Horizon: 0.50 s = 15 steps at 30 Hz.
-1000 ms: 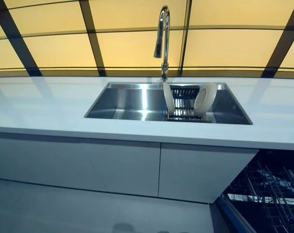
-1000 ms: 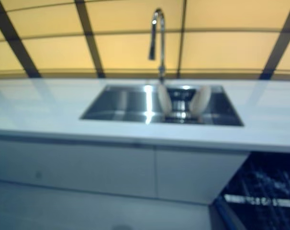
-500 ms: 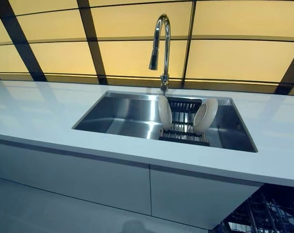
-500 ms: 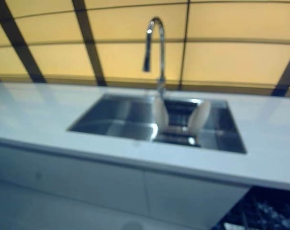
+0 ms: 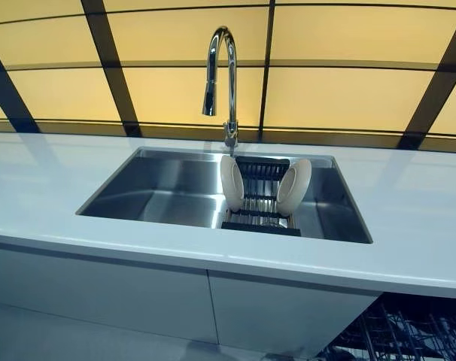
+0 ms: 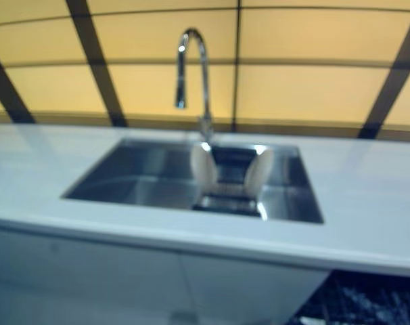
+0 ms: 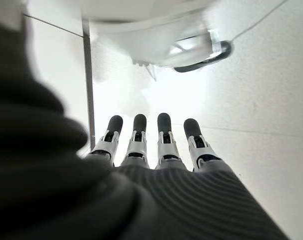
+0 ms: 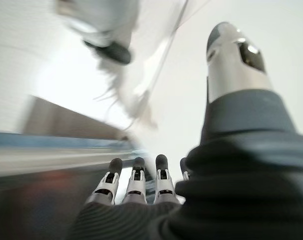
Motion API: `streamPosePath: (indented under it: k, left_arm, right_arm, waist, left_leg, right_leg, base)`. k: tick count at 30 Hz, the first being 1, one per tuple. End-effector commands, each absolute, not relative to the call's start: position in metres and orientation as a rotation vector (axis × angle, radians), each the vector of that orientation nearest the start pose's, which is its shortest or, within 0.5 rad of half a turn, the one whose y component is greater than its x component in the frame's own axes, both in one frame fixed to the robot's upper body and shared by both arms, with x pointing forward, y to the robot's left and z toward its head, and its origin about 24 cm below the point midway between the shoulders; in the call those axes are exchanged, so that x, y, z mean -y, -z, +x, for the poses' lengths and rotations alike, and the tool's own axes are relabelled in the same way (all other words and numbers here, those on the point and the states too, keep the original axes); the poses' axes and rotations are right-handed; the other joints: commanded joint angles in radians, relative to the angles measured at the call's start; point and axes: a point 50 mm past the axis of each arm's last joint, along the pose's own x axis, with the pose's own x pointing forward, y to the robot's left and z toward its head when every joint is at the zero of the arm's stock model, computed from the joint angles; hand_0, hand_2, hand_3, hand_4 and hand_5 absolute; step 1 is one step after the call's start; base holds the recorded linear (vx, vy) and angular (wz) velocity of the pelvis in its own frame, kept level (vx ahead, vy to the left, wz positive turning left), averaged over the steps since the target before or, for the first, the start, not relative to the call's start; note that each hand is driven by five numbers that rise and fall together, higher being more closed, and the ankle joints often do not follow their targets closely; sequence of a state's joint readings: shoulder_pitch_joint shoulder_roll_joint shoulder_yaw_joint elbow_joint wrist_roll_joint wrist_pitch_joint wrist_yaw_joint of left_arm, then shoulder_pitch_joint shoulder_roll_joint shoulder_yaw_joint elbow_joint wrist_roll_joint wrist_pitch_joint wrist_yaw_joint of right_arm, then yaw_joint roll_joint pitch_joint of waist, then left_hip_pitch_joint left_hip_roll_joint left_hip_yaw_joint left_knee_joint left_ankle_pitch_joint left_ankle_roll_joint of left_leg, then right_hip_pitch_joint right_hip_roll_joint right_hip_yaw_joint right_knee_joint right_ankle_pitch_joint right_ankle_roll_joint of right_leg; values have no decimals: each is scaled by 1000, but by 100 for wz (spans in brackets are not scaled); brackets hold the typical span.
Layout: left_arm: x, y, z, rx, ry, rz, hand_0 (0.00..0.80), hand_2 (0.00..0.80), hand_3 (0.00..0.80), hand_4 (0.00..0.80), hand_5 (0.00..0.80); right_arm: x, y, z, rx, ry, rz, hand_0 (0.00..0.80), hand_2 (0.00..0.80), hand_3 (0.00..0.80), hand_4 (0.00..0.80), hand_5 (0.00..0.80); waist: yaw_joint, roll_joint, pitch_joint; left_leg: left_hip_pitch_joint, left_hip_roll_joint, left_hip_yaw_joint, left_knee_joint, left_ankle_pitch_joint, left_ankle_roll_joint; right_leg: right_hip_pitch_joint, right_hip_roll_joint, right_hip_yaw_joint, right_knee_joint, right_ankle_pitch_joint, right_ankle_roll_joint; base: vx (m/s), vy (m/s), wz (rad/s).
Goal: Take plates into dishwasher
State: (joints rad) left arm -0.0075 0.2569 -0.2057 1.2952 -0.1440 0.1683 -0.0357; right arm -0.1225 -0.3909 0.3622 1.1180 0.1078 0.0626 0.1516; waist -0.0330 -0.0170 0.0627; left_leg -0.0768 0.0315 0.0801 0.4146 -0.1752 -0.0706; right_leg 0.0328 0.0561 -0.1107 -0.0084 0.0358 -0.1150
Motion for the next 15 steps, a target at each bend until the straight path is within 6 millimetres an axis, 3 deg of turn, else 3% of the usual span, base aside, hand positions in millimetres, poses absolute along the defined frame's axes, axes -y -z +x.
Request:
streamPosePath:
  k: [1,2,3,5,10,15]
  left_arm:
    - [-261,159,75,-1446,-94,260,0,0,0,0,0]
    - [-262,159,75,-1446,-90,264,0,0,0,0,0]
    - [-268,156,77,-1445,-92,285,0,0,0,0,0]
    - [-280,152,79,-1444,-101,306,0,0,0,0,0]
    - [-298,146,73,-1448,-152,333,0,0,0,0,0]
    - [-294,148,68,-1443,-149,314,0,0,0,0,0]
  right_arm:
    - [268,109,186,-1019,-316,-446,0,0,0,0,0]
    - [269,108,186,-1016,-327,-447,0,0,0,0,0]
    - [276,100,191,-990,-420,-473,0,0,0,0,0]
    - [280,88,197,-946,-503,-512,0,0,0,0,0]
    - [278,60,213,-859,-602,-548,0,0,0,0,0]
    - [280,46,217,-840,-627,-507,0,0,0,0,0]
  waist:
    - [9,-41,53]
    - [11,-43,52]
    - [5,-40,33]
    - [-7,-36,16]
    - [-29,-46,-23]
    - [-56,-42,-41]
  left_leg:
    - [-32,-93,-31,-191,116,106]
    - [-32,-99,-37,-189,110,107]
    - [38,-83,-36,-303,122,108]
    - [101,-67,-9,-384,131,110]
    - [134,-55,36,-475,146,115]
    - [132,-56,76,-489,147,116]
  right_leg:
    - [44,-50,67,43,-44,122]
    - [43,-52,66,40,-43,125]
    - [15,-55,67,63,-56,141]
    - [-11,-62,61,70,-48,162]
    - [-32,-64,61,30,-23,181]
    - [-51,-65,67,17,-14,188]
  base:
    - [24,58,-2]
    - [133,123,-18]
    - [151,117,-52]
    - [156,113,-72]
    - [72,31,-22]
    - [48,80,-13]
